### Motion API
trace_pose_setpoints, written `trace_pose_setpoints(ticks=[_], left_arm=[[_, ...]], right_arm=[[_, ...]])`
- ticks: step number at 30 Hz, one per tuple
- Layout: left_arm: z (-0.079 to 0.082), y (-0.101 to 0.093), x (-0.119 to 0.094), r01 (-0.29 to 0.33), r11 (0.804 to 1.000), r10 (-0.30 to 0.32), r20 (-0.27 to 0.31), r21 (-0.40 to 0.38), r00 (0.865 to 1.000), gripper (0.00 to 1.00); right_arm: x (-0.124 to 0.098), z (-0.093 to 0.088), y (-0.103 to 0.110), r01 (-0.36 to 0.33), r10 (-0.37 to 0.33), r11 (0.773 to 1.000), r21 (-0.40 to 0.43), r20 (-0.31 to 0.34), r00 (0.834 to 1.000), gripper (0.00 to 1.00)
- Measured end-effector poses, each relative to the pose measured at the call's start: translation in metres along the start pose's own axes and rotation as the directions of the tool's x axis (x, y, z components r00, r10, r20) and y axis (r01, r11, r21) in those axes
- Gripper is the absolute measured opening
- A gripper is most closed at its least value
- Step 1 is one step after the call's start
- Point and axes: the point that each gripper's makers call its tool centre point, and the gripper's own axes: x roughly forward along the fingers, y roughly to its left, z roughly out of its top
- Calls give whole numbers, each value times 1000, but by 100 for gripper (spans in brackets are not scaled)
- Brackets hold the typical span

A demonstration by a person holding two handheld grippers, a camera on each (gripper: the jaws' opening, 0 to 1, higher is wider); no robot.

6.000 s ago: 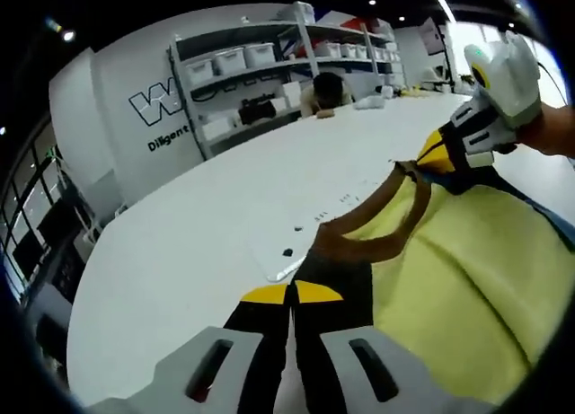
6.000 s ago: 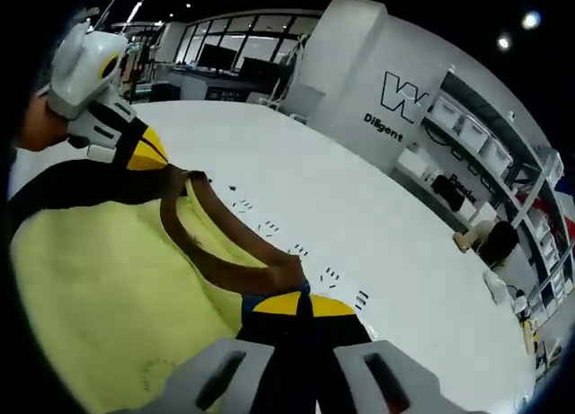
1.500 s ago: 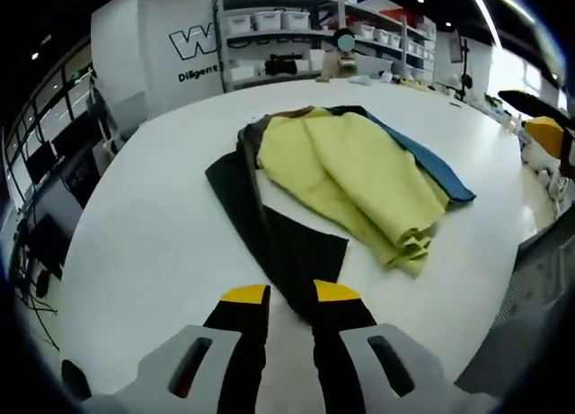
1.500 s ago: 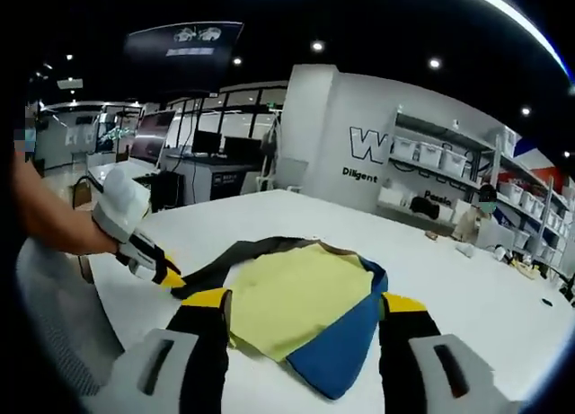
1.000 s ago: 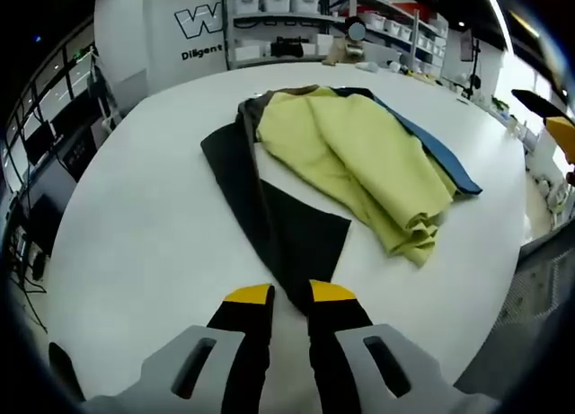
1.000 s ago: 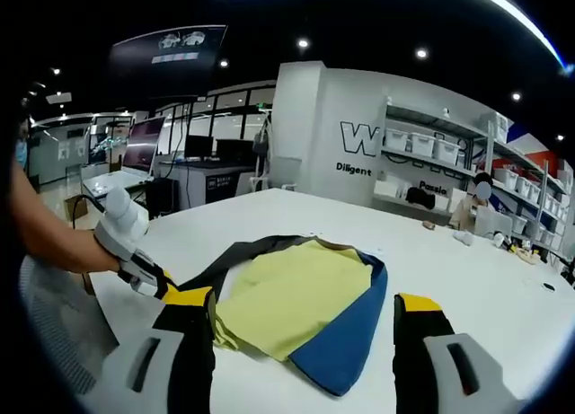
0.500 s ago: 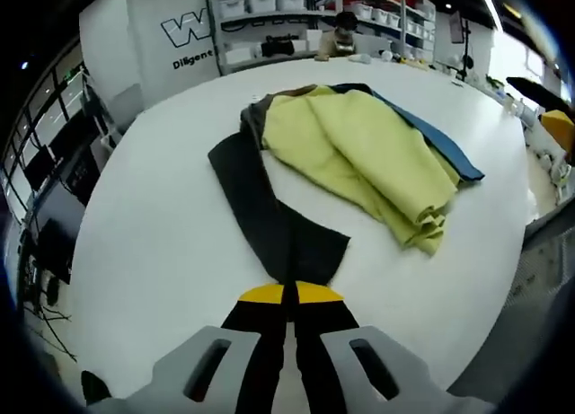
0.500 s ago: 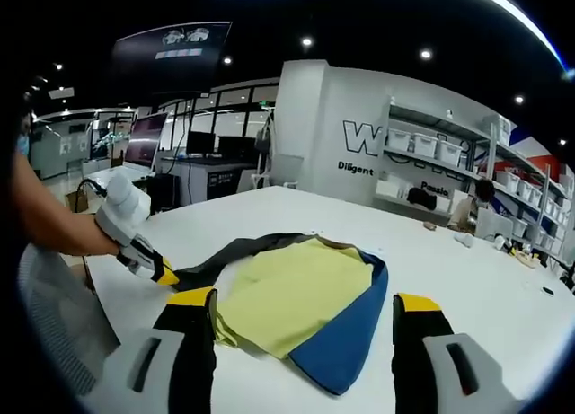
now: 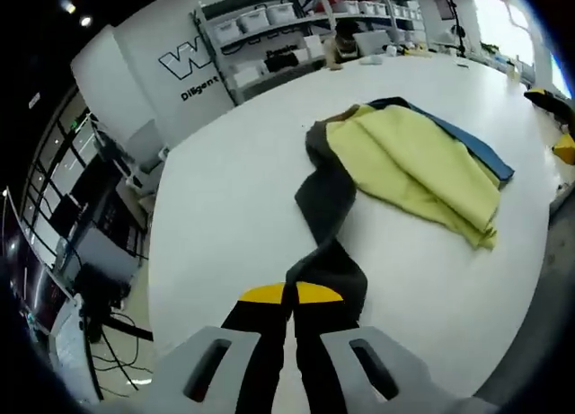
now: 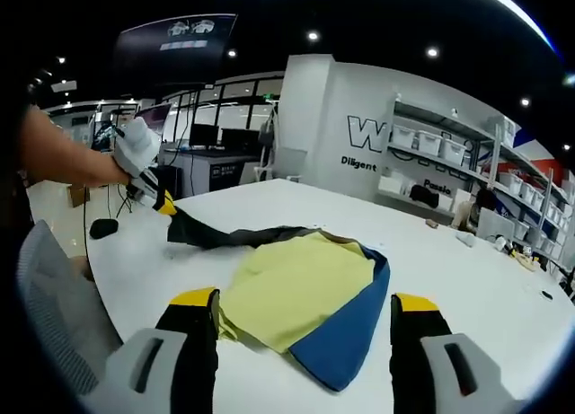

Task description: Fold the garment on the visible template until the final outline fits inside the template.

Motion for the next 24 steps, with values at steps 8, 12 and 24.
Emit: trace_pose_setpoints(ticks=[8,12,24], left_arm=[[8,43,20,-62,996,64,28,-66,998,0],[15,52,21,-78,994,81,35,-77,996,0],[41,121,38,-149,976,157,37,-160,987,0]], right_arm=[[2,-6,1,0,0,1000,-15,-31,1000,77],[3,-9,1,-2,1,1000,-22,-46,999,77],[5,-18,0,-5,3,1000,-15,-82,997,75]])
